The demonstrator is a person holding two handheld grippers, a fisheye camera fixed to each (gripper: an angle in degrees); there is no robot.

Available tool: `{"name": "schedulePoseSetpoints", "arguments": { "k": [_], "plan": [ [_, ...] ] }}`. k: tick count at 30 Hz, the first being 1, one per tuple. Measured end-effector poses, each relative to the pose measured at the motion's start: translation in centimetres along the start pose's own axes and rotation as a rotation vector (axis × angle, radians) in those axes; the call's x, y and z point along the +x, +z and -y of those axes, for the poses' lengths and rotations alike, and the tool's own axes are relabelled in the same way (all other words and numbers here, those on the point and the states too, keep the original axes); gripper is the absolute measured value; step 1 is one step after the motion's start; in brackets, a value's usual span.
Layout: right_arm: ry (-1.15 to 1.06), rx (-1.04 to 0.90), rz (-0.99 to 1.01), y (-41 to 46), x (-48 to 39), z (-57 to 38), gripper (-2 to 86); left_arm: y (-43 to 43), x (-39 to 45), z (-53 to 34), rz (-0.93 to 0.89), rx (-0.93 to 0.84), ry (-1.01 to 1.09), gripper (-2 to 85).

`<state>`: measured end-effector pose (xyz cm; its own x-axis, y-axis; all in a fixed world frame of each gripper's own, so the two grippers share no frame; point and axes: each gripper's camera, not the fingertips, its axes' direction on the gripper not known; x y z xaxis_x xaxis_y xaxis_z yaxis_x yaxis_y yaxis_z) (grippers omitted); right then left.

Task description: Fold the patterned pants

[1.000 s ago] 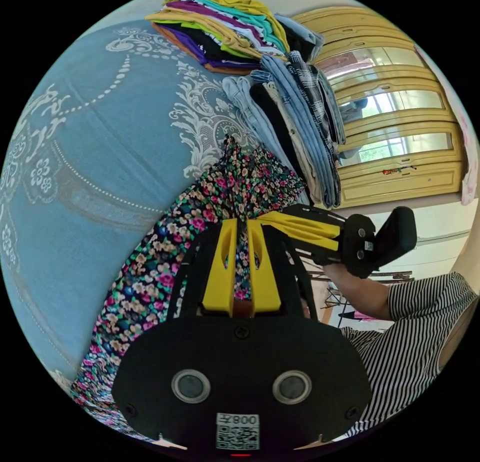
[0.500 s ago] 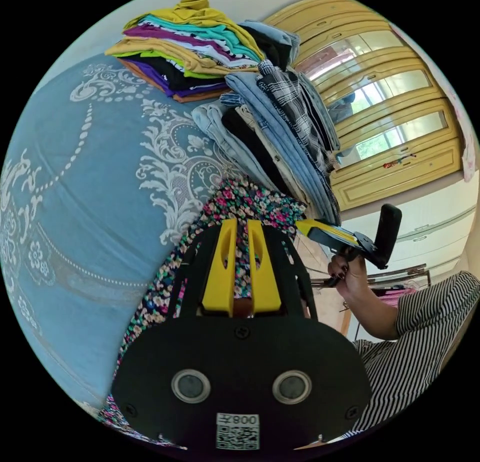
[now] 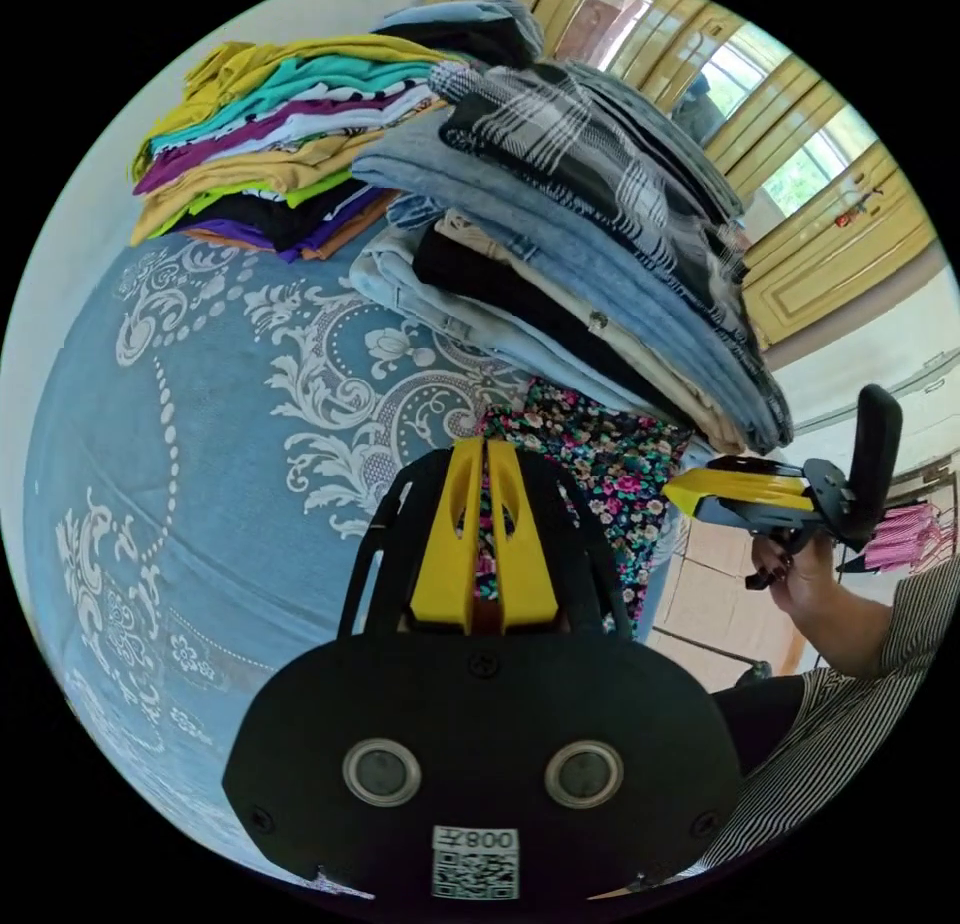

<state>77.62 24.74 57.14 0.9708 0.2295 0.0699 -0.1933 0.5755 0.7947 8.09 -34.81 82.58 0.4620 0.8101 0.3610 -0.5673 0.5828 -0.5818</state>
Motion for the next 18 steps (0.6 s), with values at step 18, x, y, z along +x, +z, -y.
{"name": "schedulePoseSetpoints", "arguments": {
  "k": [18],
  "plan": [
    [-0.022,-0.033,-0.154,4.6,-3.9,0.7,0.1,-1.5,0.3,-3.7,-0.017,-0.007,0.031,1.8]
  ]
}}
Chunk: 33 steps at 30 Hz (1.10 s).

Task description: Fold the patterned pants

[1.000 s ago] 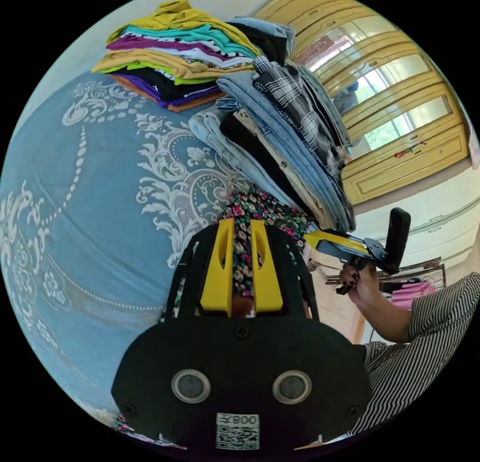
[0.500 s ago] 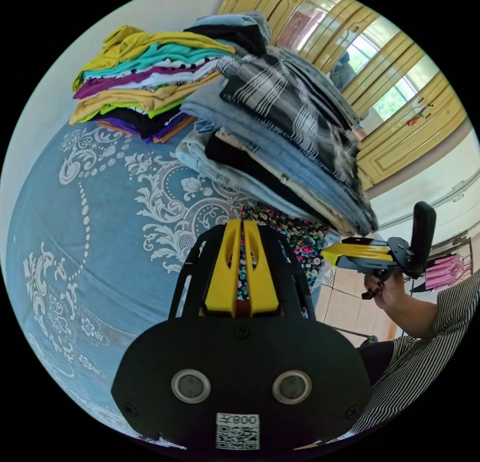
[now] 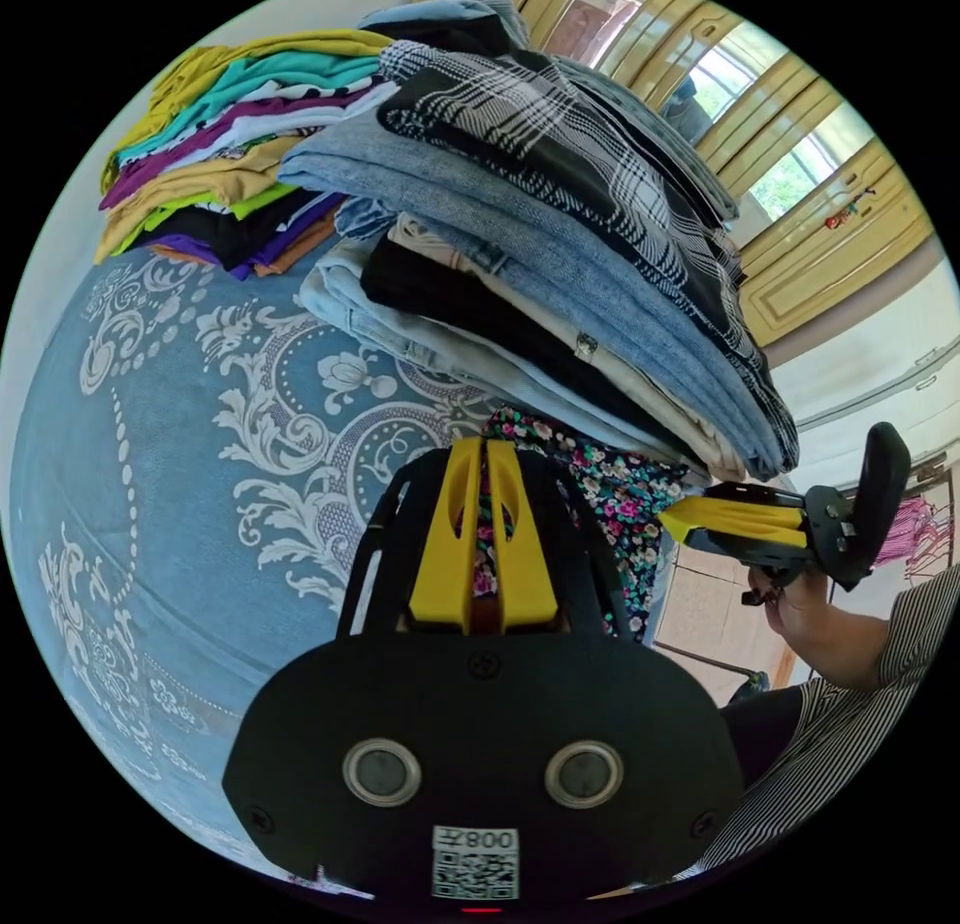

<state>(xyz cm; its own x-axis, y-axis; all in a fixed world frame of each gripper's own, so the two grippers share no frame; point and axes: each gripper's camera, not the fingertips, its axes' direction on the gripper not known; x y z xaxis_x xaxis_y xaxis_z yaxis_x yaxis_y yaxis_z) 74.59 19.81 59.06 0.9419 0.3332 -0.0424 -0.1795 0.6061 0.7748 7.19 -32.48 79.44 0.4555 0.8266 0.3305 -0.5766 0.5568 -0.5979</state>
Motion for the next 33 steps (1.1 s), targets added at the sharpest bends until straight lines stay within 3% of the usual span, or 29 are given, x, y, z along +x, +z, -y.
{"name": "schedulePoseSetpoints", "arguments": {
  "k": [11,18,21,25,29,33],
  "plan": [
    [0.033,-0.022,0.035,2.0,-3.9,1.8,0.5,-7.9,-1.8,-12.3,-0.003,0.242,-0.197,5.2],
    [-0.086,-0.127,0.130,3.5,-9.9,2.6,0.1,-14.5,-5.1,-28.8,0.149,0.175,-0.523,4.7],
    [-0.188,-0.155,0.227,4.5,-14.6,3.8,0.1,-17.9,-7.2,-36.5,0.243,0.142,-0.721,4.8],
    [-0.415,-0.232,0.515,7.9,-24.3,6.4,0.1,-21.7,-10.6,-44.3,0.358,0.119,-0.877,5.3],
    [-0.692,-0.362,0.695,12.4,-37.4,7.9,0.1,-23.5,-14.0,-47.9,0.455,0.041,-0.842,6.1],
    [-0.877,-0.415,0.691,16.0,-47.8,7.9,0.0,-23.5,-16.9,-50.1,0.426,-0.070,-0.778,6.7]
  ]
}}
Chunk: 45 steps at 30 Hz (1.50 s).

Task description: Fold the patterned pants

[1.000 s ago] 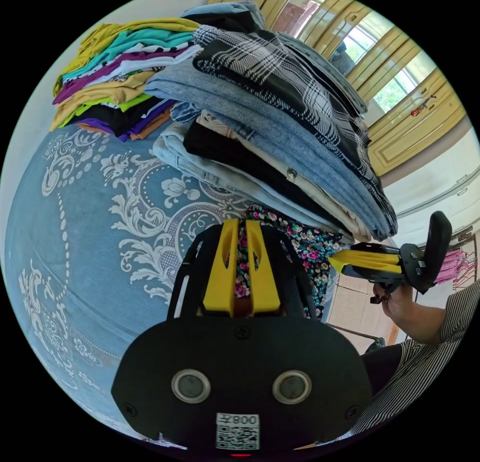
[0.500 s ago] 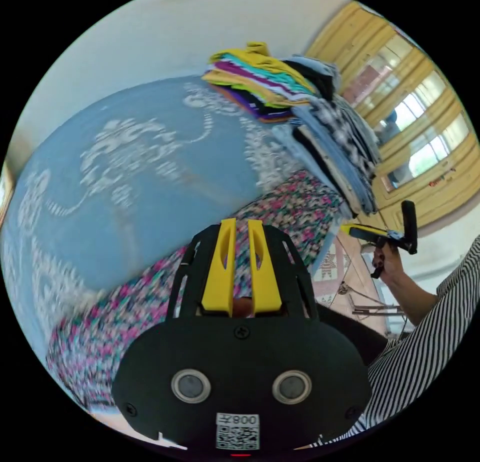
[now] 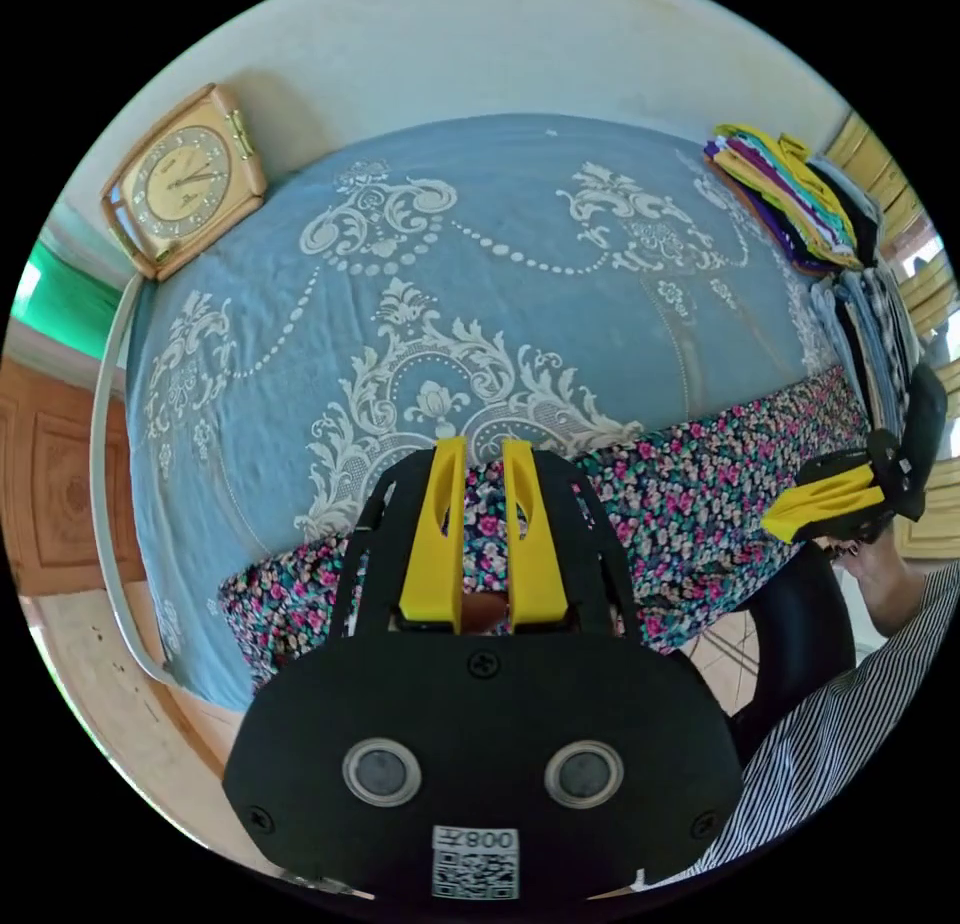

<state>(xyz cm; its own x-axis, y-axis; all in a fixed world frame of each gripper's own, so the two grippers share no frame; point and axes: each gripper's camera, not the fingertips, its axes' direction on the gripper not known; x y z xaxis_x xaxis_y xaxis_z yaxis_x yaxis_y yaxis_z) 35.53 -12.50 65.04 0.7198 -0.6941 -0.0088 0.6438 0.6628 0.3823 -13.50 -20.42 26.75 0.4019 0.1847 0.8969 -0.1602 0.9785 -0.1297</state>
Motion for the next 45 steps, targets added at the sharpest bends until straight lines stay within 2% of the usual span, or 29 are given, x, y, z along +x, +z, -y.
{"name": "schedulePoseSetpoints", "arguments": {
  "k": [3,5,9,13,15,19,22,28,34,39,43,45],
  "plan": [
    [-0.064,-0.055,-0.037,4.5,-1.0,5.6,0.0,1.9,-2.5,-0.4,-0.038,-0.091,0.056,6.5],
    [-0.075,-0.165,-0.082,8.4,-1.2,8.6,0.0,2.9,-4.1,-1.3,-0.083,-0.142,0.096,4.6],
    [-0.085,-0.282,-0.070,12.6,-1.9,10.5,0.1,1.9,-6.8,-3.6,-0.066,-0.043,0.085,1.7],
    [-0.067,-0.240,-0.072,13.9,-3.0,12.2,0.1,0.0,-10.5,-6.6,-0.144,0.144,0.003,0.6],
    [-0.072,-0.239,-0.076,14.5,-3.4,13.1,0.1,-0.2,-11.6,-7.4,-0.182,0.175,0.006,0.4],
    [-0.083,-0.248,-0.086,16.0,-4.6,15.1,0.1,-0.3,-13.5,-8.9,-0.119,0.230,0.019,0.4],
    [-0.073,-0.233,-0.095,17.0,-5.2,16.4,0.1,-0.3,-15.4,-10.0,-0.147,0.274,-0.014,0.7],
    [-0.086,-0.223,-0.132,18.8,-6.6,19.1,0.1,2.5,-16.4,-9.2,-0.214,0.130,0.153,3.3],
    [-0.140,-0.206,-0.197,20.6,-8.3,21.1,0.1,7.3,-16.9,-8.2,-0.146,-0.136,0.281,3.7],
    [-0.148,-0.191,-0.188,21.2,-8.8,22.8,0.1,8.2,-18.7,-10.0,-0.120,-0.083,0.251,0.7],
    [-0.104,-0.034,-0.172,19.0,-8.2,25.1,0.1,8.3,-20.6,-11.6,-0.139,-0.004,0.192,0.2],
    [-0.097,-0.020,-0.150,19.1,-7.7,26.3,0.1,8.2,-21.4,-12.2,-0.149,0.046,0.168,0.2]
  ]
}}
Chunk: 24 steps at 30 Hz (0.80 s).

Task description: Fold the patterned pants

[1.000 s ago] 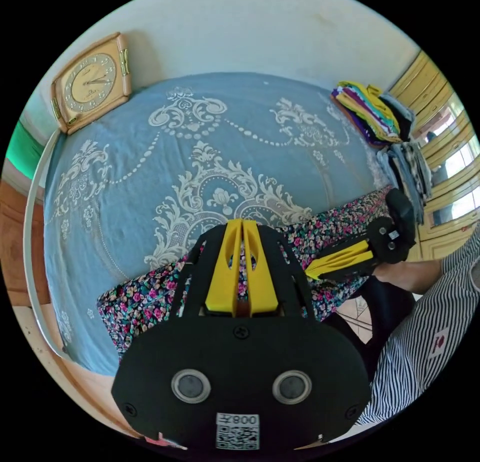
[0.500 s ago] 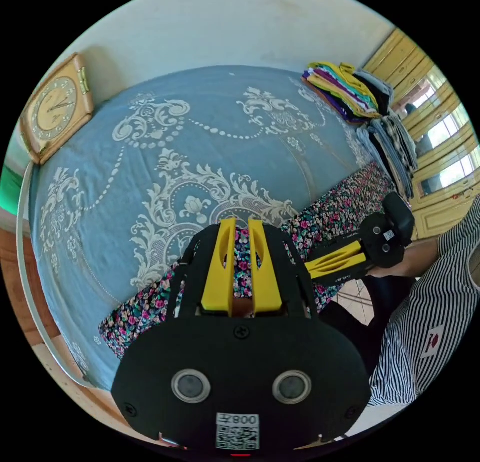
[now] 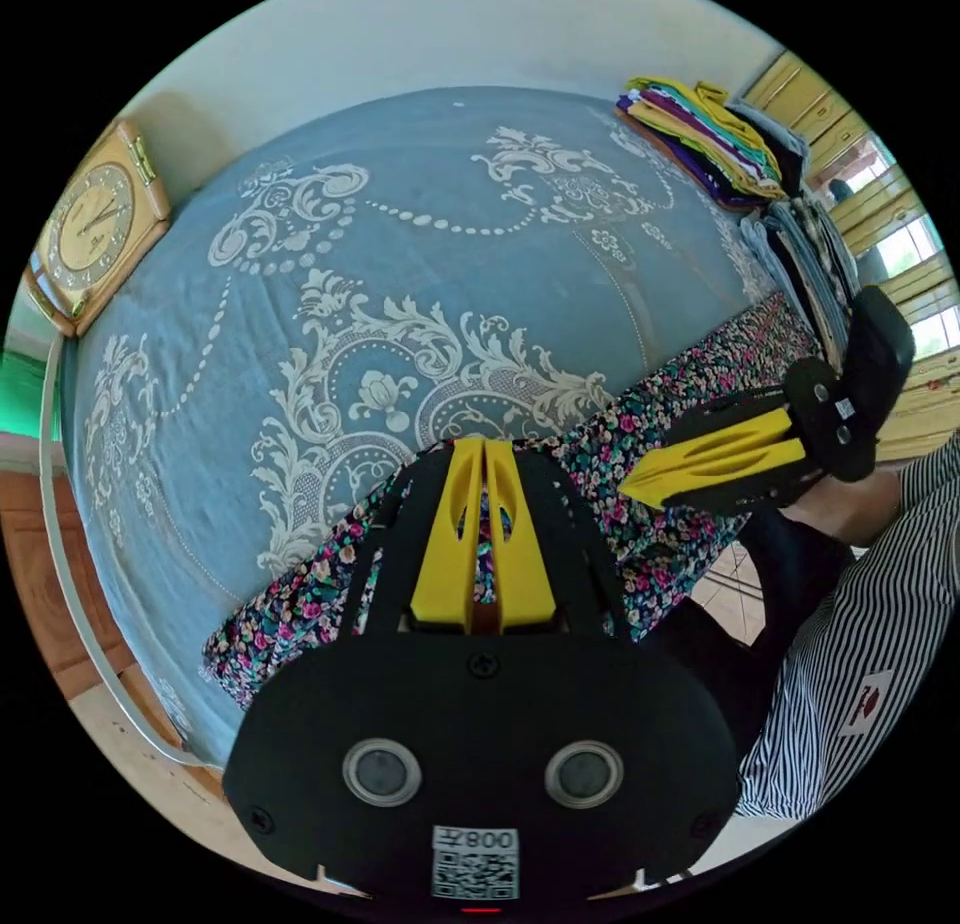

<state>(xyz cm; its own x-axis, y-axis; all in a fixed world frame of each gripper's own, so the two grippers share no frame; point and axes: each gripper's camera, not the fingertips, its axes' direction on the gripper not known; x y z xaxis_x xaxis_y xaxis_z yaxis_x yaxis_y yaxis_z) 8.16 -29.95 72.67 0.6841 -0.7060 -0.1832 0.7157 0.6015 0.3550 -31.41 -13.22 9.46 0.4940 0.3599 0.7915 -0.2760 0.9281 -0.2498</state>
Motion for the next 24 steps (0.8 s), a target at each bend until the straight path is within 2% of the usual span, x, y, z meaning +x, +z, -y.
{"name": "schedulePoseSetpoints", "arguments": {
  "k": [4,10,19,21,22,24],
  "plan": [
    [-0.014,-0.162,0.081,3.7,-0.2,1.1,0.1,-0.4,-1.5,-1.2,0.007,0.106,-0.035,0.1],
    [-0.032,-0.175,0.034,4.9,-1.5,2.0,0.1,0.7,-3.7,-3.1,0.052,0.187,-0.075,0.1],
    [-0.089,-0.196,-0.007,6.2,-3.2,3.4,0.1,4.8,-5.8,-6.8,-0.091,0.057,-0.061,0.7],
    [-0.077,-0.199,0.003,6.4,-3.1,3.6,0.1,6.5,-6.0,-6.9,-0.053,-0.002,-0.055,0.6],
    [-0.066,-0.202,0.019,6.5,-2.9,3.8,0.1,7.8,-6.1,-7.0,0.035,-0.045,-0.053,0.4],
    [-0.047,-0.208,0.034,6.4,-2.6,4.1,0.1,8.3,-6.7,-7.6,0.027,-0.024,-0.089,0.3]
  ]
}}
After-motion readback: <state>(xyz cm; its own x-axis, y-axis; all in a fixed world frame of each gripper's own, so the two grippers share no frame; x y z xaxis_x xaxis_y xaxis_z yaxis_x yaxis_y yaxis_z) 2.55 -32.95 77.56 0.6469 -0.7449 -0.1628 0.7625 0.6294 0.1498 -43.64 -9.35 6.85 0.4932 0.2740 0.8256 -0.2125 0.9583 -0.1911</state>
